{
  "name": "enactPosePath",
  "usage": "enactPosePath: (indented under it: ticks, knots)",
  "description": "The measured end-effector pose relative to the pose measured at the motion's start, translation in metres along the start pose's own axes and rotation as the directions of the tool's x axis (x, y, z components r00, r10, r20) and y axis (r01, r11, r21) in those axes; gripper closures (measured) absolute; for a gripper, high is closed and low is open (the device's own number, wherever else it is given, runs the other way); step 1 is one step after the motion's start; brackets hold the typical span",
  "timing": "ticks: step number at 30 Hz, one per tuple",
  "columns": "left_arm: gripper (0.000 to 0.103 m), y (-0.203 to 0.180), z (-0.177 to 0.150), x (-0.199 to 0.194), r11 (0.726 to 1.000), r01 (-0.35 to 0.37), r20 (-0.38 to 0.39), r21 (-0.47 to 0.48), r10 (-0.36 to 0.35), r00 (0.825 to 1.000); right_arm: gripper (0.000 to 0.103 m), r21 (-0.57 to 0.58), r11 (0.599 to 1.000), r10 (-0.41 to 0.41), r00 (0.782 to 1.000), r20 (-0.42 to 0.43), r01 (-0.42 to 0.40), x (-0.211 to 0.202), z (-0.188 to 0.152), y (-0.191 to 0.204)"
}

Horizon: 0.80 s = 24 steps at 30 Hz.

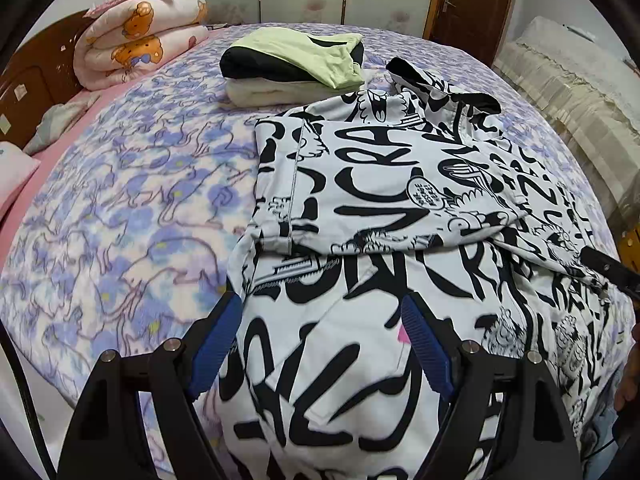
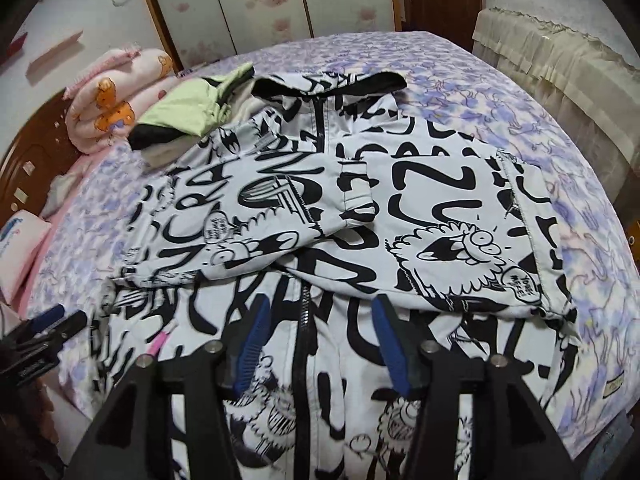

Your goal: Fold large clothes

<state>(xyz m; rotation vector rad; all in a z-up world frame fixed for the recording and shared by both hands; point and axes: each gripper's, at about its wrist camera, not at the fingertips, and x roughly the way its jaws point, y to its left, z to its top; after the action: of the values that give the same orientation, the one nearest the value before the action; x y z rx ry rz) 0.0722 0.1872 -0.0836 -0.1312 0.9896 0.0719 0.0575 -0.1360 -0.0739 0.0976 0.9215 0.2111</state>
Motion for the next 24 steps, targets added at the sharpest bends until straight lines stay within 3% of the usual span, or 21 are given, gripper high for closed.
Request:
enactPosePath:
  ticks: [7, 14, 19, 24]
  knots:
    - [0.022, 0.015, -0.02, -0.02, 0.997, 0.069, -0.021, -0.039, -0.07, 0.997, 0.041, -0.011, 1.0, 0.029, 0.999, 0.014, -0.029, -0.037, -0.014, -0.006]
    - [0.022, 0.035, -0.042, -0.036, 0.983, 0.173, -0.058, -0.065, -0.177, 0.983, 0.041, 0.031, 0.999, 0.038, 0.998, -0.041, -0.037, -0.072, -0.035, -0.048]
    - [0.022, 0.048, -0.061, -0.032, 0.97, 0.231, -0.098, -0.077, -0.238, 0.966, 0.041, 0.017, 0.997, 0.078, 0.987, -0.14, -0.076, -0.087, -0.052, -0.083]
    - [0.022, 0.058, -0.085, -0.008, 0.962, 0.243, -0.173, -0.122, -0.262, 0.949, 0.041, 0.029, 0.999, 0.052, 0.961, -0.271, -0.046, -0.083, -0.074, -0.122]
